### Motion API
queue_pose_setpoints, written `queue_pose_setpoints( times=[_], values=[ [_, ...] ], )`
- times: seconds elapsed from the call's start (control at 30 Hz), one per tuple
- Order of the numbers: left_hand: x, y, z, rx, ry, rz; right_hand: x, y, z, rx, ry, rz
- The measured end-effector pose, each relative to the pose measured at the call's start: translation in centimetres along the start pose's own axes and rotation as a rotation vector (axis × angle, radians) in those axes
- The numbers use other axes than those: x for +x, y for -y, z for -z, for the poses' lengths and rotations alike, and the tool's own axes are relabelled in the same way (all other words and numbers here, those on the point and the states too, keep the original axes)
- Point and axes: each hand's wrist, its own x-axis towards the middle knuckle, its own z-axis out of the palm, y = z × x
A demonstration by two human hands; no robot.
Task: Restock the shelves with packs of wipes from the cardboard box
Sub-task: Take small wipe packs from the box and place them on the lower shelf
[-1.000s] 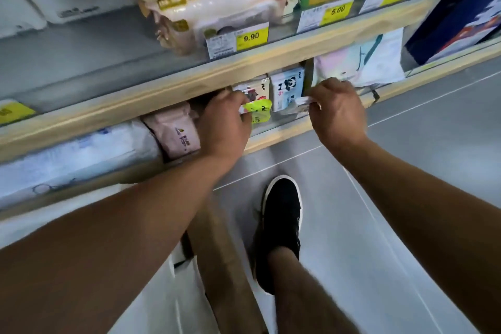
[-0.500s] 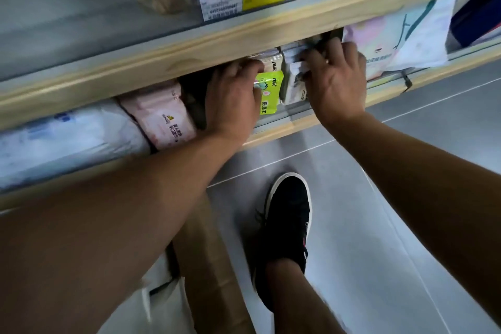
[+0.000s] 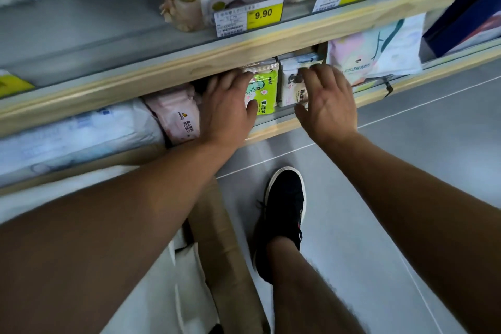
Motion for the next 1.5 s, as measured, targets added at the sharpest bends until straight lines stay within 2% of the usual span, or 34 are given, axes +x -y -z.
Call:
queue_pose_setpoints(
  times=[0.1,0.33,0.5,0.63,0.83,1.07,1.23,1.5],
  values=[
    [-2.1,-0.6,3.7,-0.014,0.056,-0.042,-2.3,1.4,3.2,-0.021,0.11,0.004],
    [-8.7,-2.1,15.9,-0.035,0.083,-0.106,-7.0,8.6,14.1,-0.031,0.185,0.128],
    [-14.2,0.4,24.2,-0.003,0.08,-0.118,-10.6,16.0,20.0,-0.036,0.246,0.218],
    [-18.6,4.6,30.1,0.029,0.059,-0.063,-13.1,22.7,21.9,-0.003,0.272,0.31],
    [-25.0,13.2,36.1,0.119,0.059,0.051,-15.1,33.2,20.7,0.006,0.378,0.488],
    [-31.8,22.1,38.0,0.076,0.117,0.285,-17.0,43.8,15.9,0.032,0.533,0.615],
    [-33.7,26.6,37.1,0.064,0.207,0.365,-17.8,47.6,11.2,0.012,0.651,0.636],
    [-31.4,32.9,31.6,0.11,0.435,0.332,-16.1,49.7,3.9,-0.084,0.749,0.516]
  ],
)
